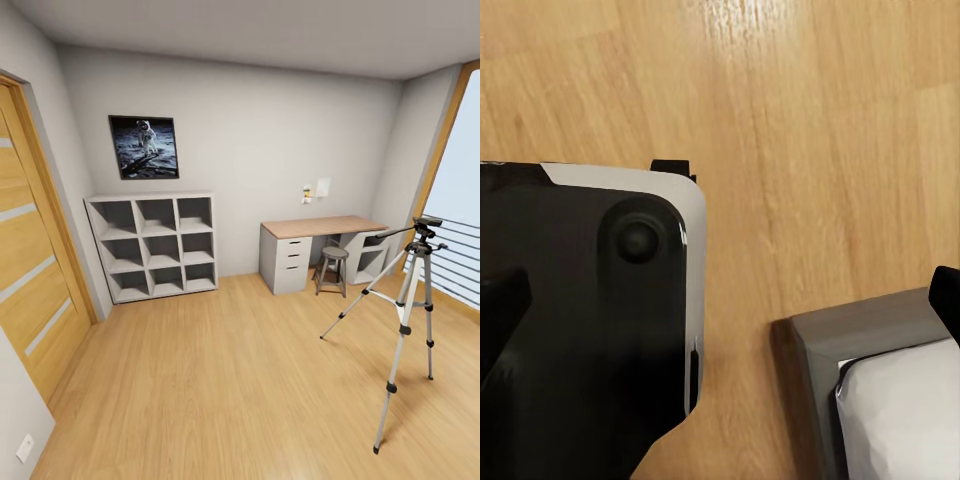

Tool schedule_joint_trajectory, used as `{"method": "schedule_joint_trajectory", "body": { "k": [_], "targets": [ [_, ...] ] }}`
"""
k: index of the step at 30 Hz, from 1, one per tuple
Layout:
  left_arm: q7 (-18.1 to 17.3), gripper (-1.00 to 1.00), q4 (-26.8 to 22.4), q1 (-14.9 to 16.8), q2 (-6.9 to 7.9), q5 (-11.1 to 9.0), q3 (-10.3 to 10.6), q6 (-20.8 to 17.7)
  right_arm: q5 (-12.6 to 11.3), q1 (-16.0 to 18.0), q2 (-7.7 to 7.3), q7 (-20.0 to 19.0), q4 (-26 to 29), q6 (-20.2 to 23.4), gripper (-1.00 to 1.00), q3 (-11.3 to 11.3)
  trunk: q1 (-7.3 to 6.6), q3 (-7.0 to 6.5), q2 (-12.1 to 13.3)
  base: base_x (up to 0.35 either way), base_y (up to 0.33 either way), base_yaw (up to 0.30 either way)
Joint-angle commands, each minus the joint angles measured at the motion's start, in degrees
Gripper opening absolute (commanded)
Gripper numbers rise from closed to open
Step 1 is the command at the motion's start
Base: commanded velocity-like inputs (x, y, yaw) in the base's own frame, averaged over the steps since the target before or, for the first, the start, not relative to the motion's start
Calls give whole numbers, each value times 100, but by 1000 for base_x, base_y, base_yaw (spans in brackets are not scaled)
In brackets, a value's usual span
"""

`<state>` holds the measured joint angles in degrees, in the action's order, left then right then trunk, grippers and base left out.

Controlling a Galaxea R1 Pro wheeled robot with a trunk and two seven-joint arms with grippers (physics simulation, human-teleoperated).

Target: Attach the digital camera to the camera tripod in the bedroom.

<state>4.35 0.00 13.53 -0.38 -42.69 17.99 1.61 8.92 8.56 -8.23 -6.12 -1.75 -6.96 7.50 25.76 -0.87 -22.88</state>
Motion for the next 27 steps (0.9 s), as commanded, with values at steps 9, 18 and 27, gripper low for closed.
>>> {"method": "schedule_joint_trajectory", "body": {
  "k": [9, 18, 27],
  "targets": [
    [-62, -100, 0, 1, 2, -29, 47, 22, 49, 6, -3, -12, -19, -34, 100, 50, 2, 2, -4, 0, 0, 0],
    [-84, -100, -3, 1, 3, -36, 51, 213, 52, 6, -3, -13, -19, -36, 100, 50, 2, 2, -4, 0, 0, 0],
    [-98, -100, 0, 0, -7, -23, 55, 304, 56, 6, -3, -13, -19, -42, 100, 50, 2, 2, -4, 112, 0, 0]
  ]
}}
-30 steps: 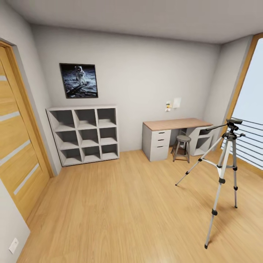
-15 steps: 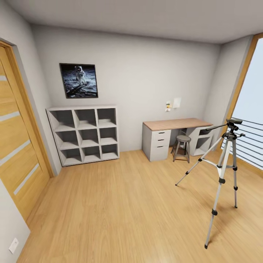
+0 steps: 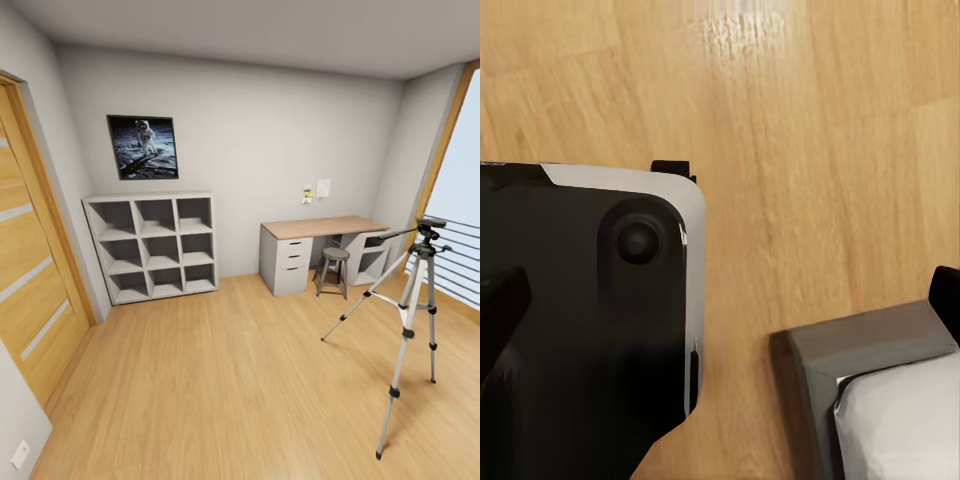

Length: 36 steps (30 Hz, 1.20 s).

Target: Attach the digital camera to the camera tripod in the bedroom.

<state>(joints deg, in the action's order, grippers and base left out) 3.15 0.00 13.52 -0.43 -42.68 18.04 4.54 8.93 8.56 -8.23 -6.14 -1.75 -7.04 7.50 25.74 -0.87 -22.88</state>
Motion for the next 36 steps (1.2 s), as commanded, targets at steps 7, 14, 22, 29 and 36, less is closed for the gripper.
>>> {"method": "schedule_joint_trajectory", "body": {
  "k": [7, 14, 22, 29, 36],
  "targets": [
    [19, -100, 0, -1, -1, -21, 50, -21, 69, 6, -3, -42, -19, -34, 100, 47, 5, 2, -3, 317, 0, 0],
    [19, -100, 0, 1, -5, -21, 51, -23, 74, 6, -3, -79, -19, -34, 100, 47, 5, 2, -3, 330, 0, 0],
    [19, -100, 0, 0, -14, -21, 51, -23, 74, 6, -5, -81, -19, -34, 100, 48, 5, 2, -3, 331, 0, 0],
    [20, -100, 0, -1, -18, -21, 51, -19, 66, 6, -9, -81, -19, -34, 100, 50, 5, 2, -3, 331, 0, 0],
    [23, -100, -3, -8, -11, -38, 30, -4, 74, 8, 8, -107, -19, 19, 100, 41, 5, 2, -3, 142, 0, 0]
  ]
}}
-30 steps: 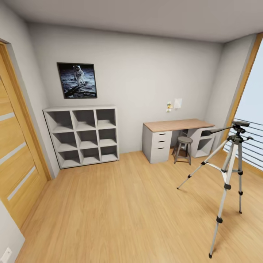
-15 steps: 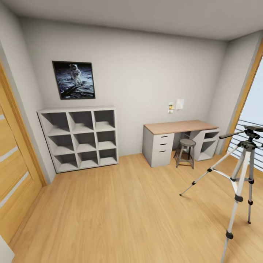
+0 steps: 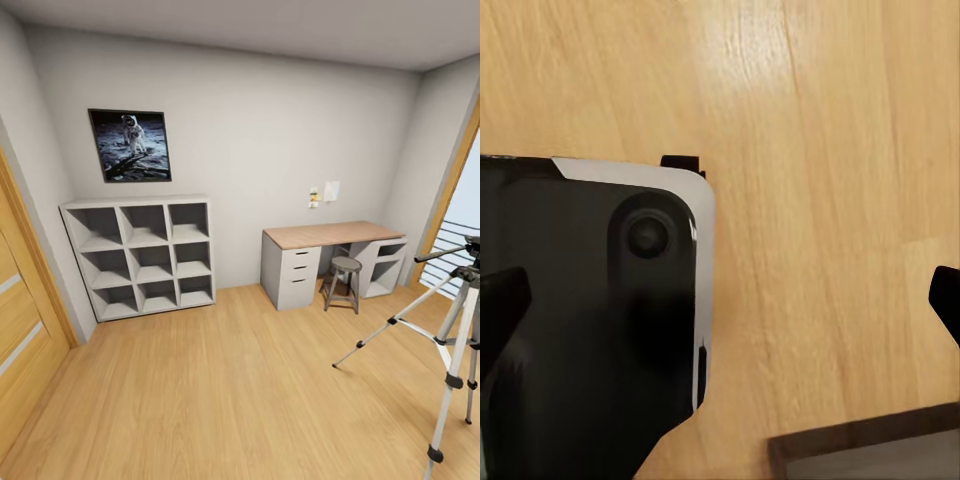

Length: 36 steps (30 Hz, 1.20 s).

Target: Attach the digital camera to the camera tripod in the bedroom.

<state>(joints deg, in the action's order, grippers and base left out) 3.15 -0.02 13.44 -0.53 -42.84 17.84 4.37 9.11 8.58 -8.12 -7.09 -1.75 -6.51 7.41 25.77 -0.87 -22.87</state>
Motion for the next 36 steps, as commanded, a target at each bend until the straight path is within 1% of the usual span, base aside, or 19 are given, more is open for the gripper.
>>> {"method": "schedule_joint_trajectory", "body": {
  "k": [1, 7, 12, 36],
  "targets": [
    [23, -100, 0, 1, -2, -22, 50, 12, 56, 6, -3, -12, -19, -34, 100, 50, 2, 2, -5, 0, 0, 0],
    [27, -100, 0, -45, -12, -22, 48, 23, 88, 4, -16, -11, -19, -47, 100, 50, 2, 2, -5, 5, 0, 0],
    [26, -100, 2, -57, -10, -22, 45, 24, 96, 4, -27, -11, -19, -51, 100, 50, 2, 2, -5, 167, 0, 0],
    [20, -100, 2, -61, -9, -22, 44, 20, 91, 3, -28, -11, -19, -48, 100, 50, 2, 2, -5, 311, 0, 0]
  ]
}}
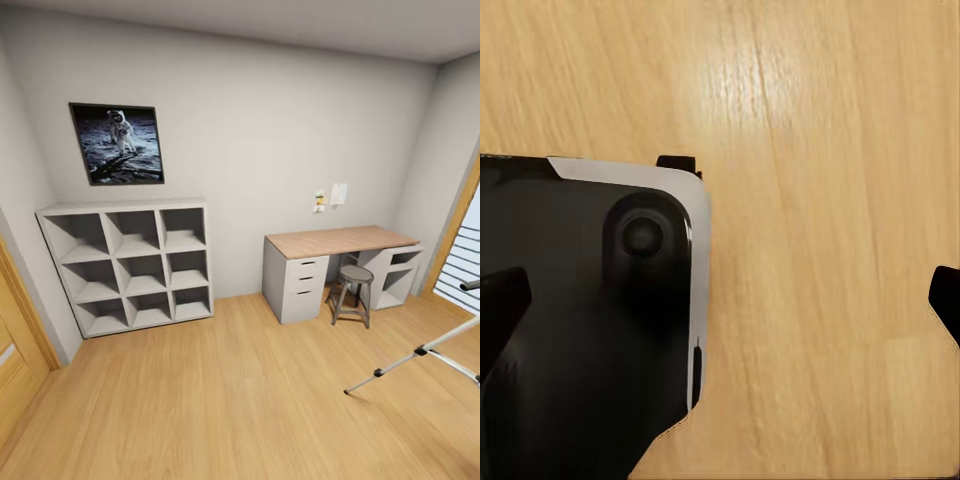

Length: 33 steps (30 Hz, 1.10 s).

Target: Attach the digital camera to the camera tripod in the bedroom.

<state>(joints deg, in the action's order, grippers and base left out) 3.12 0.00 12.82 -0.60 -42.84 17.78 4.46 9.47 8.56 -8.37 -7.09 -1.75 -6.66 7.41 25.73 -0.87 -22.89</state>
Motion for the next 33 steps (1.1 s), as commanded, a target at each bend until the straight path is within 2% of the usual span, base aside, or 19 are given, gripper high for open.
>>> {"method": "schedule_joint_trajectory", "body": {
  "k": [1, 33],
  "targets": [
    [25, -100, 0, 1, -2, -23, 50, 11, 55, 6, -4, -12, -19, -33, 100, 50, 5, 2, -3, 322, 0, 0],
    [28, -100, 0, 1, -9, -23, 50, 11, 47, 6, -5, -12, -19, -19, 100, 50, 5, 2, -3, 322, 0, 0]
  ]
}}
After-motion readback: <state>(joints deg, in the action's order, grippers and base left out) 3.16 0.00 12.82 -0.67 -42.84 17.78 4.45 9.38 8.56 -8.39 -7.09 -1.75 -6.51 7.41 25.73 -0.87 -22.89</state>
